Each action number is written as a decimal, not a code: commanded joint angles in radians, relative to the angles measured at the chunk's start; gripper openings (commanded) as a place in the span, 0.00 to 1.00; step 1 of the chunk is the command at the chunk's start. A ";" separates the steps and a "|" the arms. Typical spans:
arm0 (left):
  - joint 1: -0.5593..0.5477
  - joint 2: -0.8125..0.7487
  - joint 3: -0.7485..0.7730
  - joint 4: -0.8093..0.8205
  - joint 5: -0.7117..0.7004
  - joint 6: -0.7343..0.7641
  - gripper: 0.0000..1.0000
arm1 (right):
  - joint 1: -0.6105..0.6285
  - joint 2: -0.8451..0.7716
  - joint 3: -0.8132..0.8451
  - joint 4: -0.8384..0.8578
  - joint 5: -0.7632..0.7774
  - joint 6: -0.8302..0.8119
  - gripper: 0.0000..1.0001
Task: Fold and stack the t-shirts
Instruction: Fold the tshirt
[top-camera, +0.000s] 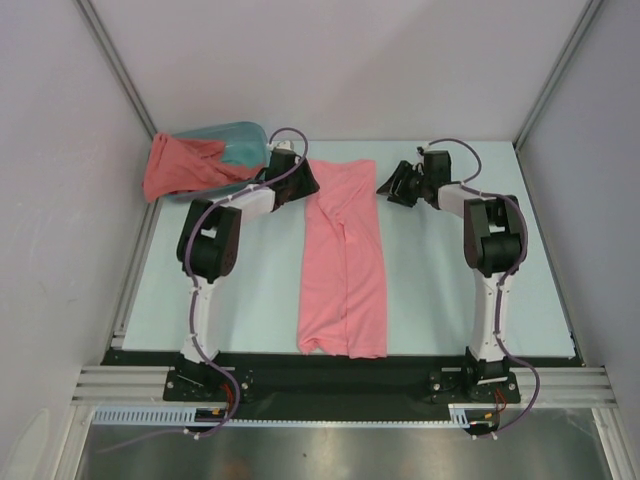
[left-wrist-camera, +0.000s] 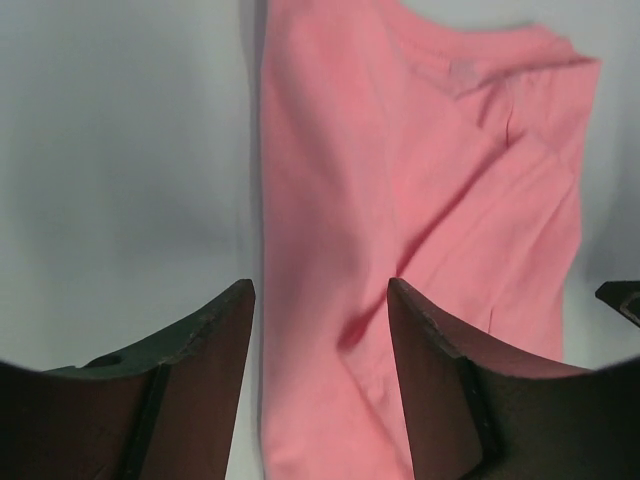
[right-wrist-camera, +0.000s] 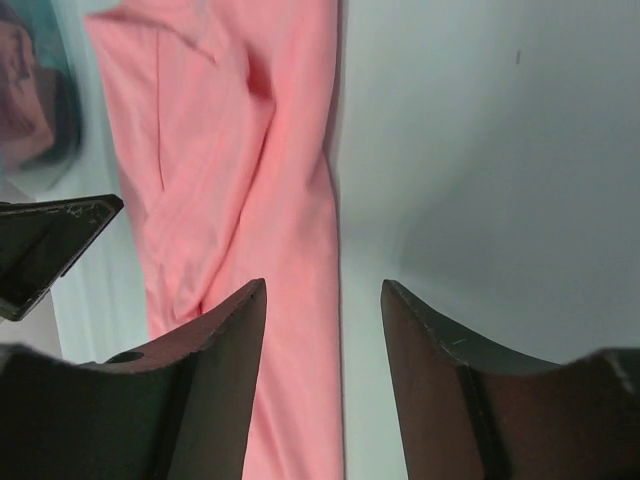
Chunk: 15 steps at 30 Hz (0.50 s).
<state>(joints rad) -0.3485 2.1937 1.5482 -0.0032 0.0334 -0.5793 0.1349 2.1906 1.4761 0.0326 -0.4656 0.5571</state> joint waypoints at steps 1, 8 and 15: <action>0.035 0.084 0.145 0.022 -0.012 -0.019 0.62 | -0.020 0.078 0.127 0.004 -0.056 0.009 0.54; 0.089 0.271 0.374 -0.001 0.103 -0.118 0.61 | -0.020 0.251 0.361 -0.078 -0.050 0.035 0.50; 0.097 0.345 0.446 0.028 0.134 -0.180 0.61 | -0.006 0.360 0.501 -0.102 -0.038 0.069 0.48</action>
<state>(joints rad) -0.2565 2.5011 1.9434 0.0227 0.1390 -0.7021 0.1165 2.5015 1.9232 -0.0189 -0.5137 0.6147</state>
